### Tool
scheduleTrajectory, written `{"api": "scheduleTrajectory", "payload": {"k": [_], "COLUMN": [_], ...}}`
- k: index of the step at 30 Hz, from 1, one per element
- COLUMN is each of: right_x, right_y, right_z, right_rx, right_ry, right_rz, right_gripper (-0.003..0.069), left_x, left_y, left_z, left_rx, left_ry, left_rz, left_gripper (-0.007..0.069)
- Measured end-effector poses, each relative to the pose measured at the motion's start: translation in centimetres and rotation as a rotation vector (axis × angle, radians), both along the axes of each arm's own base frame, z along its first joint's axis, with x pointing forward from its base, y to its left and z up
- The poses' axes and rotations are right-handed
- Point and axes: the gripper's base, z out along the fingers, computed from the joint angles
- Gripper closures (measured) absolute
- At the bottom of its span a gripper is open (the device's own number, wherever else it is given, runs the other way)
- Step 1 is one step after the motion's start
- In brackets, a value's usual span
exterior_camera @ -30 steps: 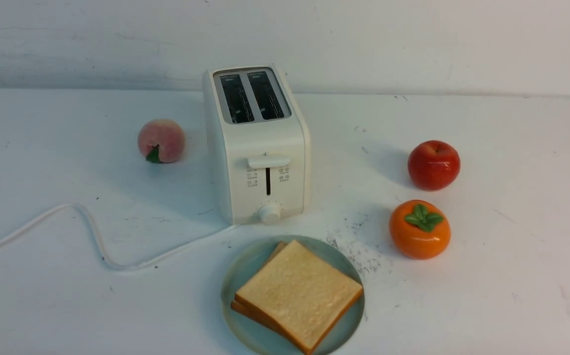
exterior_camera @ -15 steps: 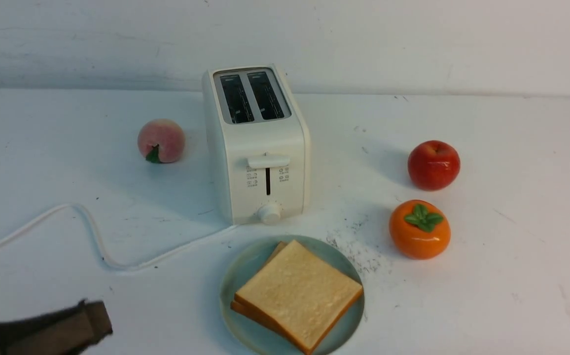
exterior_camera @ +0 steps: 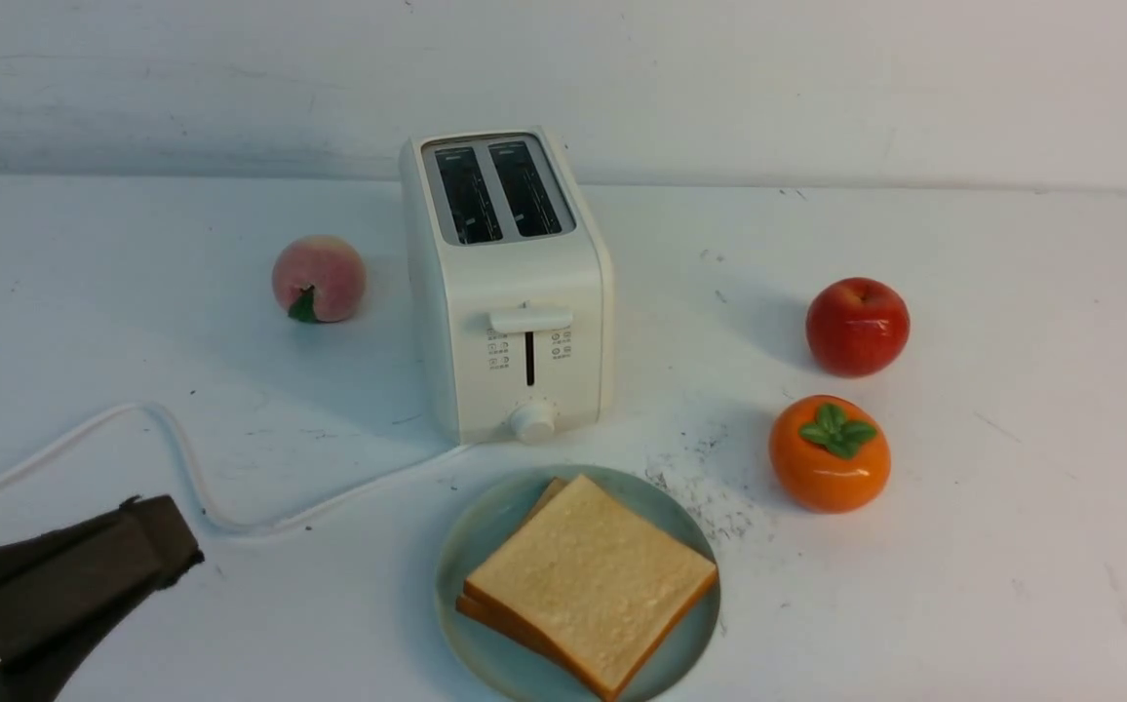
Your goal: Take toasted bread from bread machine on white table place on plate.
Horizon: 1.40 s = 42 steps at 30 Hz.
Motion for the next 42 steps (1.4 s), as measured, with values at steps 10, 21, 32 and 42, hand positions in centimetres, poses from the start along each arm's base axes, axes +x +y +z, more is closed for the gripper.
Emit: {"api": "scheduleTrajectory", "payload": {"k": [10, 21, 32, 42], "right_x": [0.0, 0.0, 0.0, 0.0], "right_y": [0.0, 0.0, 0.0, 0.0], "right_z": [0.0, 0.0, 0.0, 0.0], "right_rx": [0.000, 0.000, 0.001, 0.001], "right_ry": [0.000, -0.001, 0.000, 0.001], "right_rz": [0.000, 0.000, 0.000, 0.000], "right_gripper": [0.0551, 0.0538, 0.0527, 0.0519], "left_x": [0.3, -0.6, -2.7, -2.8], "left_y": [0.2, 2.9, 4.4, 4.8], "left_z": [-2.4, -10.3, -12.8, -13.4], "left_rx": [0.226, 0.311, 0.425, 0.438], "left_ry": [-0.078, -0.101, 0.000, 0.073], "left_rz": [0.009, 0.236, 0.343, 0.390], "left_gripper": [0.0605, 0.0589, 0.0578, 0.0568]}}
